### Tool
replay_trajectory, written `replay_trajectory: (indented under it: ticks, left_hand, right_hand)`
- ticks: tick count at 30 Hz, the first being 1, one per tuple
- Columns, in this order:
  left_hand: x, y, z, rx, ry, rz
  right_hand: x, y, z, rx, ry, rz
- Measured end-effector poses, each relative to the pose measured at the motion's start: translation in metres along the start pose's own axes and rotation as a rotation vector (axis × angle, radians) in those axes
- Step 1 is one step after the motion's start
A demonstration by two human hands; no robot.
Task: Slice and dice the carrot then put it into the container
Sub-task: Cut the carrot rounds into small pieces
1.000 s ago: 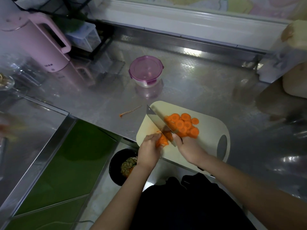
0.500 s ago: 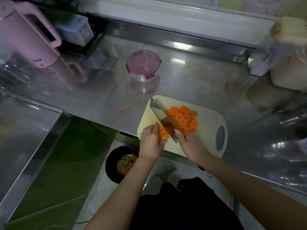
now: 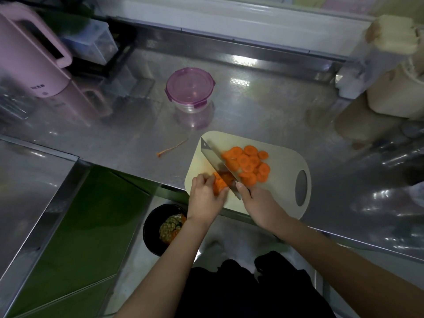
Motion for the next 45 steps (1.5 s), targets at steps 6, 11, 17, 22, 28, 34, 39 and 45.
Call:
replay_trajectory:
  ticks: [6, 11, 17, 22, 28, 34, 39, 45]
  left_hand:
    - [0.002, 0.0, -0.003, 0.018, 0.006, -0.061]
    - [-0.002, 0.001, -0.003, 0.009, 0.048, -0.118]
    - [-0.003, 0.003, -0.002, -0.023, 0.079, -0.122]
    - [-0.002, 0.005, -0.002, -0.027, 0.08, -0.104]
    - [-0.002, 0.003, -0.004, -0.024, 0.079, -0.09]
    - [-0.001, 0.003, -0.006, -0.035, 0.096, -0.098]
    - [-0.001, 0.004, -0.004, 0.001, 0.079, -0.08]
    - [0.004, 0.005, -0.005, 0.017, 0.0, -0.063]
  right_hand:
    - [-0.004, 0.006, -0.004, -0.012, -0.065, 0.012]
    - [-0.008, 0.01, -0.003, -0.047, -0.101, 0.026]
    - [-0.012, 0.017, -0.001, -0.079, -0.108, 0.029]
    - [-0.018, 0.021, -0.004, -0.077, -0.114, 0.032]
    - [-0.021, 0.026, -0.007, -0.038, -0.093, -0.003]
    - [0.0, 0.031, -0.011, 0.003, 0.084, 0.045]
    - [0.004, 0.028, -0.006, 0.032, 0.055, 0.018]
    - [0.007, 0.023, 0.001, 0.104, 0.084, -0.054]
Point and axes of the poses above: each hand's wrist, its own y-axis towards the middle knuckle, its own x-axis out of the back of the hand, z = x × y, the point moved 4 cm from there along y, towards the middle knuckle, and after that the axes turned 11 degrees about z, right-handed, at the moved point
